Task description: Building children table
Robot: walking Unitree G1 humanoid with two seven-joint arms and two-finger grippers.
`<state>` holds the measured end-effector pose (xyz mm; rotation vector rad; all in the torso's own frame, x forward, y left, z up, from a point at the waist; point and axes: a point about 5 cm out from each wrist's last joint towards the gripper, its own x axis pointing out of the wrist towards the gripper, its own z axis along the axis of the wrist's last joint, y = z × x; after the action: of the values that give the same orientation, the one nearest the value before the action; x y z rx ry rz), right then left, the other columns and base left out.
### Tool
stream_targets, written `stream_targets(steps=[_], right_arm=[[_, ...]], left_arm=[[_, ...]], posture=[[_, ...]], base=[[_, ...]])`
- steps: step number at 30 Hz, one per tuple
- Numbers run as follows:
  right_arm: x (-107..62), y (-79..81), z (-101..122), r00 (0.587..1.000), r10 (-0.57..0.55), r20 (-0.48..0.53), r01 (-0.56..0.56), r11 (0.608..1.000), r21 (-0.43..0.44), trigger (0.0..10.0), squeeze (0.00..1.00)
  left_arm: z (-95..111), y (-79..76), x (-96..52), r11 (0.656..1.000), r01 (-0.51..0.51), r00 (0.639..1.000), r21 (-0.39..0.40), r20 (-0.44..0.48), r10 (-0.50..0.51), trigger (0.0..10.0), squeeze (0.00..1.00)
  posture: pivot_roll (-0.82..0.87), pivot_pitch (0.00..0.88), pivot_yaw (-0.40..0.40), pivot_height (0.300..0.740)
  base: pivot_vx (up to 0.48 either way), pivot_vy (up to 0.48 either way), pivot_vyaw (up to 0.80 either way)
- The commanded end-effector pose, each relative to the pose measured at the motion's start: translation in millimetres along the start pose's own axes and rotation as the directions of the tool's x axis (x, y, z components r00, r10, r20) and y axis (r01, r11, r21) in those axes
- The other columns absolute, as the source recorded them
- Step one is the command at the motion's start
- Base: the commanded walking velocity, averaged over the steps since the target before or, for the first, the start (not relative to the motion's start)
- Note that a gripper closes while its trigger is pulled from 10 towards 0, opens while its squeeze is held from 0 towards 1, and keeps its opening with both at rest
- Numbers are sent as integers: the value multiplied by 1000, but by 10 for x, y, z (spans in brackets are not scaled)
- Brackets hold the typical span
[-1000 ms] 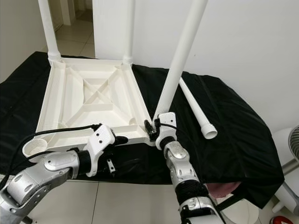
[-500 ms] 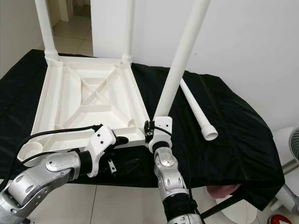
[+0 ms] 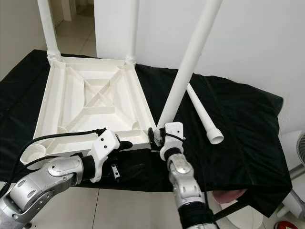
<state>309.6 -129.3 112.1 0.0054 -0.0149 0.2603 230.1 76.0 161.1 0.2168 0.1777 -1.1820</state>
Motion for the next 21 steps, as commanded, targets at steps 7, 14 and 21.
stream_targets(steps=[7, 14, 21], right_arm=[[16, -134, 59, 965, 259, 31, -256, 964, -71, 10000, 0], [120, -119, 98, 932, 363, 21, -359, 928, -101, 10000, 0], [231, -79, 9, 899, 435, -44, -438, 894, -94, 4549, 0]], left_arm=[[39, -68, 21, 990, 137, 990, 16, 4, -138, 10000, 0], [51, -61, 27, 990, 143, 990, 20, 4, -143, 10000, 0], [70, -54, 45, 989, 146, 989, 24, 8, -146, 10000, 0]], posture=[[25, 0, -138, 740], [23, 0, -132, 740], [29, 0, -127, 740]], base=[[0, 0, 0], [0, 0, 0], [0, 0, 0]])
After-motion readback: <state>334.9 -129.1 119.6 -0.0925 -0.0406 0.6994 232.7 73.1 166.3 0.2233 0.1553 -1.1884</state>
